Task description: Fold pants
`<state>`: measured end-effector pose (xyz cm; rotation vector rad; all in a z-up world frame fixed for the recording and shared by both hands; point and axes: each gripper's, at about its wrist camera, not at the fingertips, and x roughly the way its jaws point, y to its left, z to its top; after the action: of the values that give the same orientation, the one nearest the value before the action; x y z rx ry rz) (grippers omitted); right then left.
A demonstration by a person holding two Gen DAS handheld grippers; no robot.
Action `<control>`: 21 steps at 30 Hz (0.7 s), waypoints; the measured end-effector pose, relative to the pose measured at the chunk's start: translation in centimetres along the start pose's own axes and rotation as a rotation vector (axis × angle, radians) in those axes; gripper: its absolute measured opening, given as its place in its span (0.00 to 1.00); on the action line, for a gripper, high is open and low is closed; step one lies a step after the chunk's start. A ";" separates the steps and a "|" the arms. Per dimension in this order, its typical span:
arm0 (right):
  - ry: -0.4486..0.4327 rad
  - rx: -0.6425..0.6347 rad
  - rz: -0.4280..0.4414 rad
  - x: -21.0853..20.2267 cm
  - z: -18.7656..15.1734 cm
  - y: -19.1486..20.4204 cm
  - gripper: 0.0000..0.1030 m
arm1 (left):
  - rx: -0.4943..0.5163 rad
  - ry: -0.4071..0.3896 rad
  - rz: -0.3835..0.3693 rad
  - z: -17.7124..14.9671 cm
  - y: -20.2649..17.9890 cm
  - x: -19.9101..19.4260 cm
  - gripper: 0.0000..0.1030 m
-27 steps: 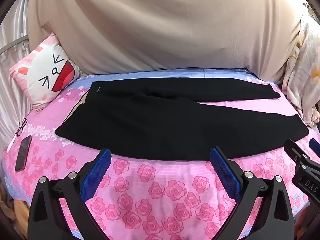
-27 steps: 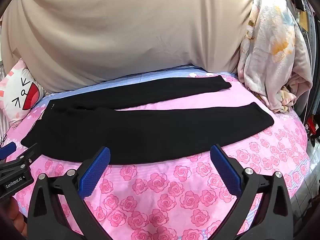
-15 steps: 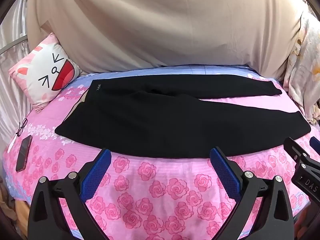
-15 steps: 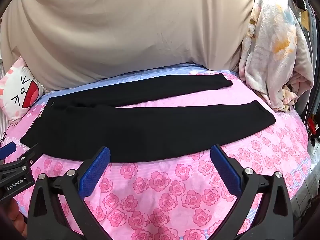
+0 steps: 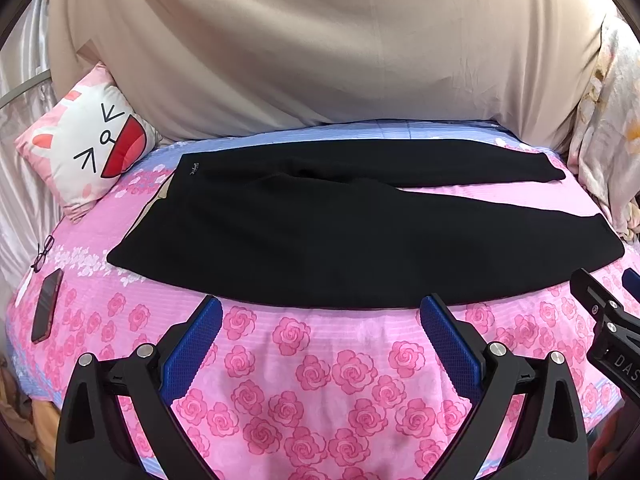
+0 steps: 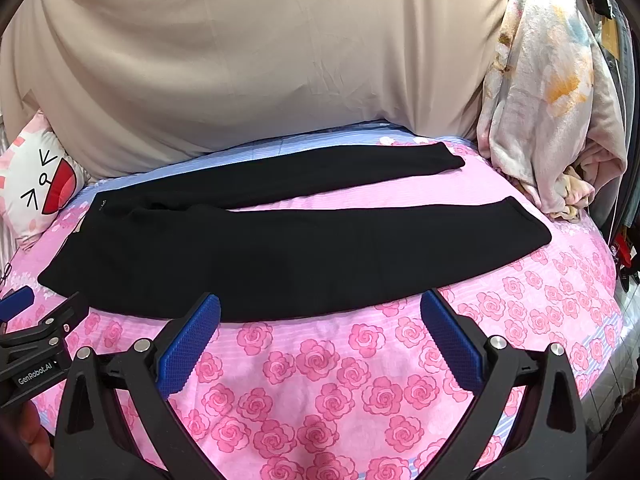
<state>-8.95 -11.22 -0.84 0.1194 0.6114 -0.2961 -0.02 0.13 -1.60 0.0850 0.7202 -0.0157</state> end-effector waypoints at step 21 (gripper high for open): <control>0.003 0.002 -0.005 0.0 -0.1 -0.1 0.95 | 0.000 0.018 0.011 0.2 0.0 0.5 0.95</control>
<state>-9.02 -11.31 -0.90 0.1199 0.6143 -0.3014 0.48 0.10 -1.81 0.0895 0.7377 -0.0050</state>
